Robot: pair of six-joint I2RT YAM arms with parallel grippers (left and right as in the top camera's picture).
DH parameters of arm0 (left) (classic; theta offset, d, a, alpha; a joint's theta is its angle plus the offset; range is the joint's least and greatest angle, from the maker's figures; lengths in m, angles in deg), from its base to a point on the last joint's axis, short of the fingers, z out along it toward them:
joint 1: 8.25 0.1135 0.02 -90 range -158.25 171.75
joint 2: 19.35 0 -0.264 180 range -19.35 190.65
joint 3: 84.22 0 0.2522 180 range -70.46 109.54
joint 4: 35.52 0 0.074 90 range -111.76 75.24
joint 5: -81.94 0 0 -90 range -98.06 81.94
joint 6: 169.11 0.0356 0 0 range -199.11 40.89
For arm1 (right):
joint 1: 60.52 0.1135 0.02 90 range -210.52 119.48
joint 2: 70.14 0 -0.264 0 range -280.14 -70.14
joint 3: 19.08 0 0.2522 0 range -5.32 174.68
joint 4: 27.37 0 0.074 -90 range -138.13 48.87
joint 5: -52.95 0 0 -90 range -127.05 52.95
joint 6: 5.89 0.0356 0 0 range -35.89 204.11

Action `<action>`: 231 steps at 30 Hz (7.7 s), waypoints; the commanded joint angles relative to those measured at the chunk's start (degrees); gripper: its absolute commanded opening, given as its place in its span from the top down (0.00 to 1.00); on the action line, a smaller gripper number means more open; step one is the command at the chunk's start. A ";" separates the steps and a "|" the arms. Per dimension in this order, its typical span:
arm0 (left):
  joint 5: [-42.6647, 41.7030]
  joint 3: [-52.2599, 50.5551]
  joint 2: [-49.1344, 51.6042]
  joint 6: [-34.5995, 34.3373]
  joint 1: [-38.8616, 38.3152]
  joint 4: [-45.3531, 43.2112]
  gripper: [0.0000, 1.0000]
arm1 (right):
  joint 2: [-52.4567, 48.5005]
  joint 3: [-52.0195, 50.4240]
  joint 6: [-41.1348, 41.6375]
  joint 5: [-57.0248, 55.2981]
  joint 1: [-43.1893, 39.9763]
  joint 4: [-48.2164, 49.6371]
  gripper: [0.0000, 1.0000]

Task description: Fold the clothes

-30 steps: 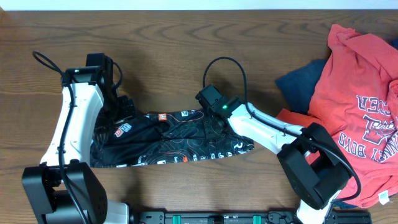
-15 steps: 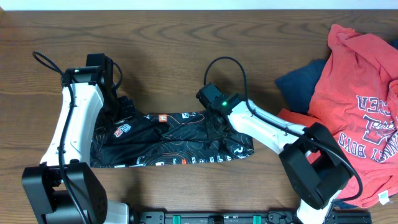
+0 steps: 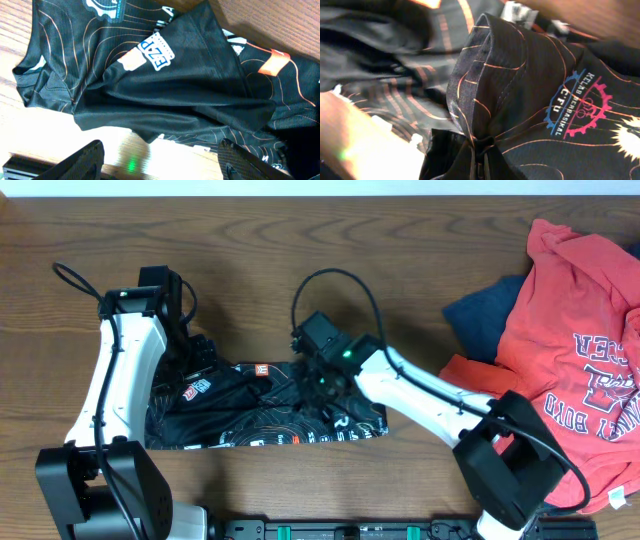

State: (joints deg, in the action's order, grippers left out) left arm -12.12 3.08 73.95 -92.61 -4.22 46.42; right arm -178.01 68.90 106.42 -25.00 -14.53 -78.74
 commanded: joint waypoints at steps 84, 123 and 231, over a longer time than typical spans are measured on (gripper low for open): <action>8.11 -10.86 26.32 16.57 16.31 -23.32 0.35 | 8.22 0.98 -8.04 -2.84 -21.49 -23.89 0.42; -4.81 -5.18 26.29 14.73 13.60 -30.23 0.94 | -5.27 -4.39 -9.09 -2.82 -26.53 3.37 0.99; -3.63 9.20 0.02 4.57 -3.15 -8.57 0.94 | 1.49 -2.54 -12.17 -10.54 -47.69 -17.59 0.48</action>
State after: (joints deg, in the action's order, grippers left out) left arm -11.46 11.21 75.66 -81.31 -2.25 37.79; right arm -177.53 66.23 96.19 -35.08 -61.96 -95.89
